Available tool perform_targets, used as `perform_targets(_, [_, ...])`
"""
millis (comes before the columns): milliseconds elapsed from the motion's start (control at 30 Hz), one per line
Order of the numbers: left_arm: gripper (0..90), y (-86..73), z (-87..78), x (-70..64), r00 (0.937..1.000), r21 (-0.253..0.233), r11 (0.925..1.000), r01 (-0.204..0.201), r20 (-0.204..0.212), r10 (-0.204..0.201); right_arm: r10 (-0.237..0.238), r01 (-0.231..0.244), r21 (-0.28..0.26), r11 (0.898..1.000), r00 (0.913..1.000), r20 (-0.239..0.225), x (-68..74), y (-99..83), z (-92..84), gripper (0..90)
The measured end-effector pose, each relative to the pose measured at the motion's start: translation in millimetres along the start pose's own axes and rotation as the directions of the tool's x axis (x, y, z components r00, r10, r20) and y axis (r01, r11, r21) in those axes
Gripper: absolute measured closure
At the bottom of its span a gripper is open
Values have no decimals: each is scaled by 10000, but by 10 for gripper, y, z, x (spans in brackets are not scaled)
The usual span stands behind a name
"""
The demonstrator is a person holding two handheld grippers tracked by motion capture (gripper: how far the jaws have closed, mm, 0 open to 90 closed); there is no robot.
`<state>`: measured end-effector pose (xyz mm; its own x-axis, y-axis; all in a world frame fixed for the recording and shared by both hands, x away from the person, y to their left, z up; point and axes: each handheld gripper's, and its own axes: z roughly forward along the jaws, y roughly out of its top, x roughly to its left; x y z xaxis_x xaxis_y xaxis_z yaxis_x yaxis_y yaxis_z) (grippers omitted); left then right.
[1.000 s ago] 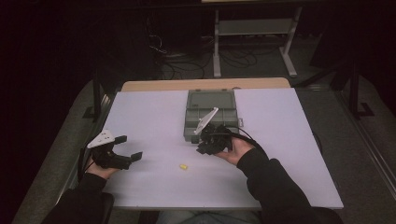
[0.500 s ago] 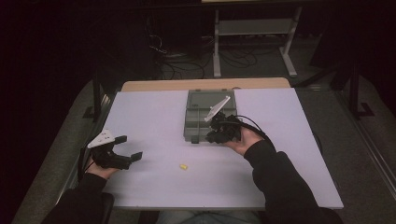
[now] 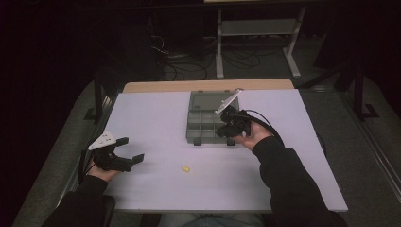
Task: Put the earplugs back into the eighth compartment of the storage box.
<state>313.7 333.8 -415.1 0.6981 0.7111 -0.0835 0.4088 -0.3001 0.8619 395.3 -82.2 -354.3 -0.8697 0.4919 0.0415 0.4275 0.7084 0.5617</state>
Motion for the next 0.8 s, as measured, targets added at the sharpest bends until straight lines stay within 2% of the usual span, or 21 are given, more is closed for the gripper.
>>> perform_targets(267, [0, 0, 0, 0, 10000, 4, 10000, 3, -1, -3, 241, -240, -35, 9997, 9996, 159, -105, -36, -43, 790])
perform_targets(467, [0, 0, 0, 0, 10000, 2, 10000, 1, 3, -1, 607, -609, 29, 9981, 9974, 384, -235, -100, -51, 791])
perform_targets(800, [0, 0, 1, 0, 10000, 13, 10000, 9, -8, -9, 1652, -1651, -63, 9863, 9841, 652, -531, -243, -47, 791])
